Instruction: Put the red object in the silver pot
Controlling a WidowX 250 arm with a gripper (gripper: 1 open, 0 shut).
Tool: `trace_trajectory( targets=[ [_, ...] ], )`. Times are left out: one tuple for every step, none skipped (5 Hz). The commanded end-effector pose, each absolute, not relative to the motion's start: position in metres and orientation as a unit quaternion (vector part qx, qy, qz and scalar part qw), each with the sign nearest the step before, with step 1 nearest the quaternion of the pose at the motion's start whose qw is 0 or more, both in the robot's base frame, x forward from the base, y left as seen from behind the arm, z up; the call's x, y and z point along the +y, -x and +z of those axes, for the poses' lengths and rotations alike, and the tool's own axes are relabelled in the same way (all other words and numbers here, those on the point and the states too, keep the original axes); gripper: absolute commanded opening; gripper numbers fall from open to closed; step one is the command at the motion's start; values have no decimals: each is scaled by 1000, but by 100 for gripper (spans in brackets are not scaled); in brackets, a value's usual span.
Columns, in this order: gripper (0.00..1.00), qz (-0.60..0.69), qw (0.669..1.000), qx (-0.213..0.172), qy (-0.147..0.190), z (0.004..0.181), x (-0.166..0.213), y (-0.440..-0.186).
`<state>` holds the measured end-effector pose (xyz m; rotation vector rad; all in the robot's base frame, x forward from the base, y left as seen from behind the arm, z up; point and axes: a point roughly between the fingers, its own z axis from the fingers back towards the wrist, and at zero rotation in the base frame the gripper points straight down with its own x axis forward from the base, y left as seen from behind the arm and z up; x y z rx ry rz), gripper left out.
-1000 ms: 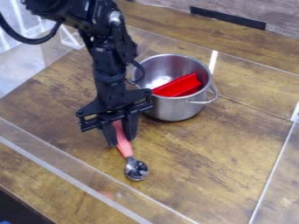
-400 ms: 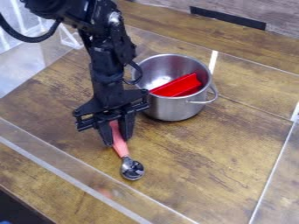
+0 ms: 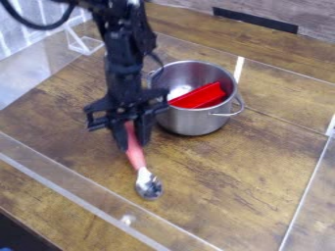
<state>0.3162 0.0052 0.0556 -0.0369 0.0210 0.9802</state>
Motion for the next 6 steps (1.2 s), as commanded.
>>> trace_trajectory(
  targets=[
    [0,470,882,-18,39,103,6,-345],
    [0,452,891,-14,44,105,-4,-352],
    [100,476,879,-11,41,86,-17,-348],
    [100,482,875,-13,41,64,-24,-344],
    [100,470,882,-11,42,63,-19,-350],
    [0,449,892,-9,43,68,-13,-360]
  ],
)
